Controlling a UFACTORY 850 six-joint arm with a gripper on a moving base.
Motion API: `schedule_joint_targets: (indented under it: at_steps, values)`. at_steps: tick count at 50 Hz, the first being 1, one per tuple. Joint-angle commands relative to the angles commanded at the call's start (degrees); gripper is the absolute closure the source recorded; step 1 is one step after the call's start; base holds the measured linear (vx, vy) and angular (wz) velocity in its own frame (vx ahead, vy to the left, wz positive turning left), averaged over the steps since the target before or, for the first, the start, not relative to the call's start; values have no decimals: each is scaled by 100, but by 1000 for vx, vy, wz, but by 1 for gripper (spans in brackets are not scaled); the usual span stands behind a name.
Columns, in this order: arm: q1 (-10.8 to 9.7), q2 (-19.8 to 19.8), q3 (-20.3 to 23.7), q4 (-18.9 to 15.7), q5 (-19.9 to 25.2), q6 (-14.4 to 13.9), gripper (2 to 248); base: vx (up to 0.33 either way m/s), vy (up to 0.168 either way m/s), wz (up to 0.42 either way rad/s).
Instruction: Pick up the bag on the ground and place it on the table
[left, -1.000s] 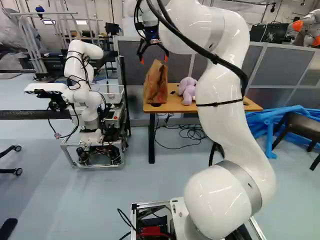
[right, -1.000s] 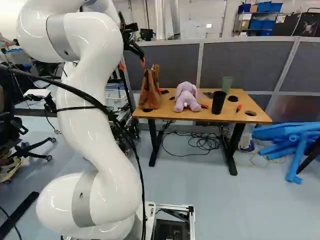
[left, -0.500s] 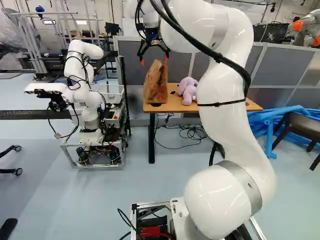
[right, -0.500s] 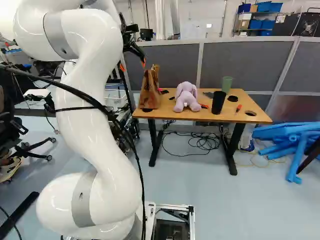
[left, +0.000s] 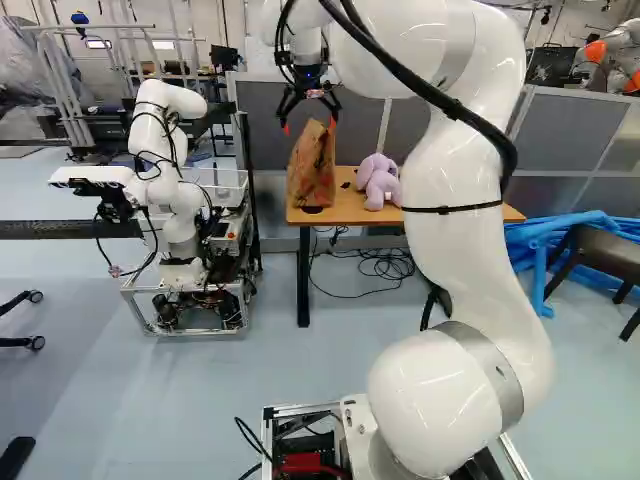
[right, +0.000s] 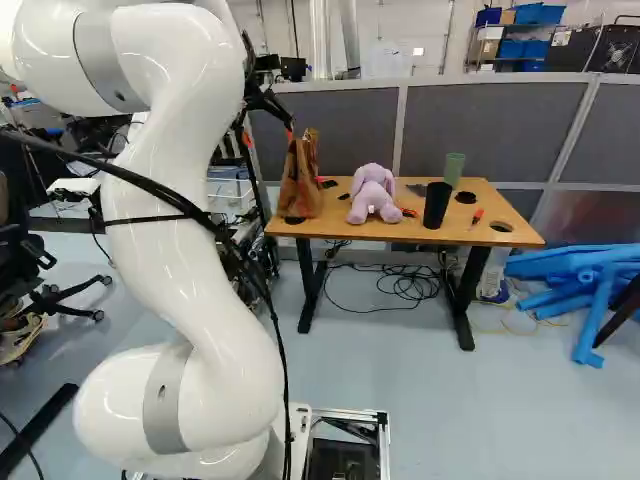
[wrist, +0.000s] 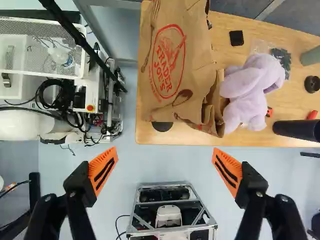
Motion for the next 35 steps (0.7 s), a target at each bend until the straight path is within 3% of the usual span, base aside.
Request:
schedule_joint_targets:
  at_steps: [35]
  values:
    - [-220, 708, 1650, 199, 1792, -274, 3, 0, 0, 0]
